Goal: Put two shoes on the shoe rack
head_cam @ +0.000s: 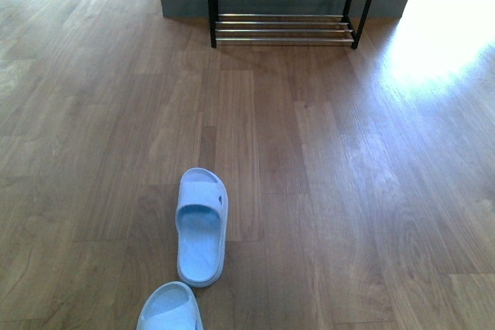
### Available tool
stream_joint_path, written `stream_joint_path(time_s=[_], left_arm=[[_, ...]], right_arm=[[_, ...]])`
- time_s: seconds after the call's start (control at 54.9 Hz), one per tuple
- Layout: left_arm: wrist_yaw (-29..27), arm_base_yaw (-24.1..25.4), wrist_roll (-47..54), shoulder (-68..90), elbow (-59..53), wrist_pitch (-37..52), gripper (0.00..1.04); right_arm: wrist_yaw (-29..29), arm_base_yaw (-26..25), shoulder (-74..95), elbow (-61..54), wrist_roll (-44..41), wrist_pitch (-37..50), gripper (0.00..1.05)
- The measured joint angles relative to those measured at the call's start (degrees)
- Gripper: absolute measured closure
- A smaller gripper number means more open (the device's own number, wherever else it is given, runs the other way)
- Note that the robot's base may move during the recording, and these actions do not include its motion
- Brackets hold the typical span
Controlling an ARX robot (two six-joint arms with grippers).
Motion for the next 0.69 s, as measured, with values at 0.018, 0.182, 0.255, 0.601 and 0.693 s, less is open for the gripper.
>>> stream_joint_path(time_s=[0.018, 0.182, 0.255, 0.601, 0.693], left_arm=[[0.0, 0.0, 0.0, 0.0, 0.0, 0.0, 1.03], [0.0, 0.0, 0.0, 0.0, 0.0, 0.0, 1.03], [0.0, 0.0, 0.0, 0.0, 0.0, 0.0, 1.03], [0.0, 0.0, 0.0, 0.0, 0.0, 0.0, 1.03], [0.0, 0.0, 0.0, 0.0, 0.0, 0.0, 1.03]], right_arm=[[1.2, 1.2, -3.2, -0.5, 0.6, -2.5, 1.03], [3.6, 6.7, -16.9, -1.9, 3.1, -11.5, 1.03], [3.5, 7.0, -17.8, -1.8, 3.6, -11.5, 1.03], [4.1, 7.1, -17.9, -1.8, 4.0, -11.6, 1.03], [4.0, 7.1, -17.9, -1.8, 4.1, -11.6, 1.03]])
